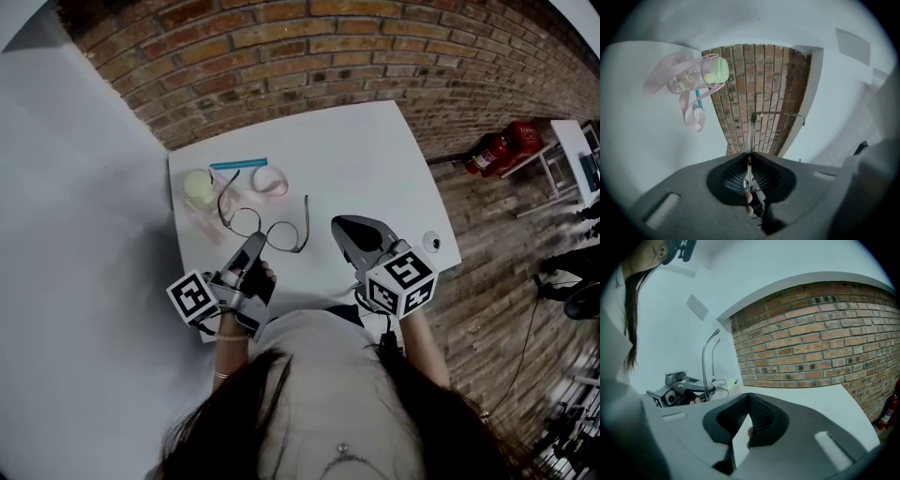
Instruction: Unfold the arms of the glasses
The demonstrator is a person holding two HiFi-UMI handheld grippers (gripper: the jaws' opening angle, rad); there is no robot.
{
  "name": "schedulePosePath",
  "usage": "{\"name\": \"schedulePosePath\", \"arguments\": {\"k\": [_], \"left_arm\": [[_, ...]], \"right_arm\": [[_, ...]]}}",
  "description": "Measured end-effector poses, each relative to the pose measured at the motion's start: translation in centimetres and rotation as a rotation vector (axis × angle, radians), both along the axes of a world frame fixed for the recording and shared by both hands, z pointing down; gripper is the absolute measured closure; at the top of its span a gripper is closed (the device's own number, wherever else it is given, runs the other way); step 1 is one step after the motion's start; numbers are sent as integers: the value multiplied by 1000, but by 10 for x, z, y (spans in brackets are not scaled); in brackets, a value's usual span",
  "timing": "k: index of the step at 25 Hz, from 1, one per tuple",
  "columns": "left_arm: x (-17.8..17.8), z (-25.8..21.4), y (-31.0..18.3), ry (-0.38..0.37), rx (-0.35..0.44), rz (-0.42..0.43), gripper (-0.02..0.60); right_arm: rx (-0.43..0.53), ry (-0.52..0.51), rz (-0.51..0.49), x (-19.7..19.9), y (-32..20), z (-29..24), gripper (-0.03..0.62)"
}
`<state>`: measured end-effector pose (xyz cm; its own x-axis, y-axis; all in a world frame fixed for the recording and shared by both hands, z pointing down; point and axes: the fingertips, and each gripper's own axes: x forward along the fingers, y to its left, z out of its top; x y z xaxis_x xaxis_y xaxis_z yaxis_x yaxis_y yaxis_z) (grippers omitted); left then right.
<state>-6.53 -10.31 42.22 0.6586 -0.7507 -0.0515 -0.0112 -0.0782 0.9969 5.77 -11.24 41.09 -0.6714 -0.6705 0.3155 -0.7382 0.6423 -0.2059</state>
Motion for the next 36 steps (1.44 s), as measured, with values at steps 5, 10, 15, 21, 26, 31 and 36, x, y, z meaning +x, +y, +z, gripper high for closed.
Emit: {"name": "schedulePosePath", "arguments": {"k": [5, 10, 15, 21, 26, 31, 36], "left_arm": [[1, 0, 0, 6, 1, 8, 560], [1, -1, 0, 10, -2, 12, 560], [1, -1, -1, 10, -2, 23, 560], [0, 0, -3, 19, -2, 27, 560], [-2, -1, -2, 28, -7, 16, 560], [-5, 5, -4, 41, -16, 9, 560], [-4, 7, -4, 42, -18, 17, 560]], "right_arm": [[-1, 6, -1, -1, 0, 1, 589], [-7, 15, -9, -3, 0, 2, 589], [-6, 17, -7, -4, -1, 1, 589], [-8, 22, -7, -6, -5, 3, 589], [-14, 31, -28, -9, -7, 2, 589], [-19, 55, -41, -13, -7, 7, 589], [-30, 65, -41, -13, -5, 11, 589]]}}
